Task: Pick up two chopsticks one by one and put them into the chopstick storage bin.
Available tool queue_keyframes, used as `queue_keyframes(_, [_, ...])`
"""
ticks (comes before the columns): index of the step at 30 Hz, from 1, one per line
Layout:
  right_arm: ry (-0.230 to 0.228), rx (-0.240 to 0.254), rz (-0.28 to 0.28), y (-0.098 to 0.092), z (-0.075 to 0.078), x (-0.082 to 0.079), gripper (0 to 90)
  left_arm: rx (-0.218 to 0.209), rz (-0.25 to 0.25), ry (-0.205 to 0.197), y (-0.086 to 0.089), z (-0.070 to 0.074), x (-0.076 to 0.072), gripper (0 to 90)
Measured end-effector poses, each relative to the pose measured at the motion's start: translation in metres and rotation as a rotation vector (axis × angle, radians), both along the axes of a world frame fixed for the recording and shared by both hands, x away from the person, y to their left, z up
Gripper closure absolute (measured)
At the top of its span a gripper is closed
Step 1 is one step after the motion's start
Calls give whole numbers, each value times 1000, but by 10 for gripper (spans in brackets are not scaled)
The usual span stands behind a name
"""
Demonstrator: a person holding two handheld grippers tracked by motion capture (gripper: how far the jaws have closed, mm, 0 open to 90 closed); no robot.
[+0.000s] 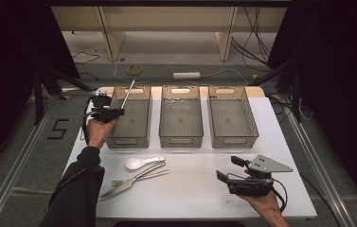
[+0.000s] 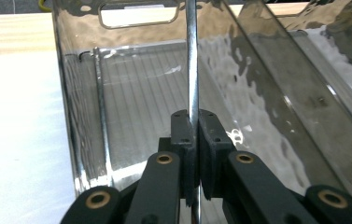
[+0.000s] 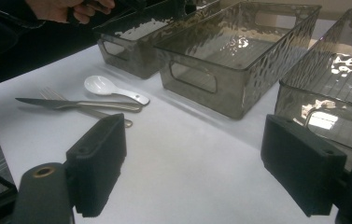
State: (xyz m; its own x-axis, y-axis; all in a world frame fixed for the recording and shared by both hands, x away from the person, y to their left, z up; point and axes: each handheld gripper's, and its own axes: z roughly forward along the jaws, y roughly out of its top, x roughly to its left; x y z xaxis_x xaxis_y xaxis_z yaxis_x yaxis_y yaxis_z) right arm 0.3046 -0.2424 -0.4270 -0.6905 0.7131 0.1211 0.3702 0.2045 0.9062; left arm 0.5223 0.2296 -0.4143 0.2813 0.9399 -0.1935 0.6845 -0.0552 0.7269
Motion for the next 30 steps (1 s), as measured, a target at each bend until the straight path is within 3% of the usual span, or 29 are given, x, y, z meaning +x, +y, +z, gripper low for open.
queue_keyframes(18, [10, 2, 18, 2, 0, -1, 234, 12, 31, 48, 1, -14, 7, 831])
queue_keyframes(19, [11, 0, 19, 2, 0, -1, 234, 12, 30, 54, 0, -14, 7, 733])
queue_keyframes(21, [10, 0, 19, 2, 0, -1, 234, 27, 34, 44, -1, -14, 6, 695])
queue_keyframes(25, [12, 6, 18, 2, 0, -1, 234, 10, 23, 39, -1, -8, 1, 573])
queue_keyframes(30, [11, 8, 20, 2, 0, 0, 234, -31, -50, 14, -4, 4, -14, 444])
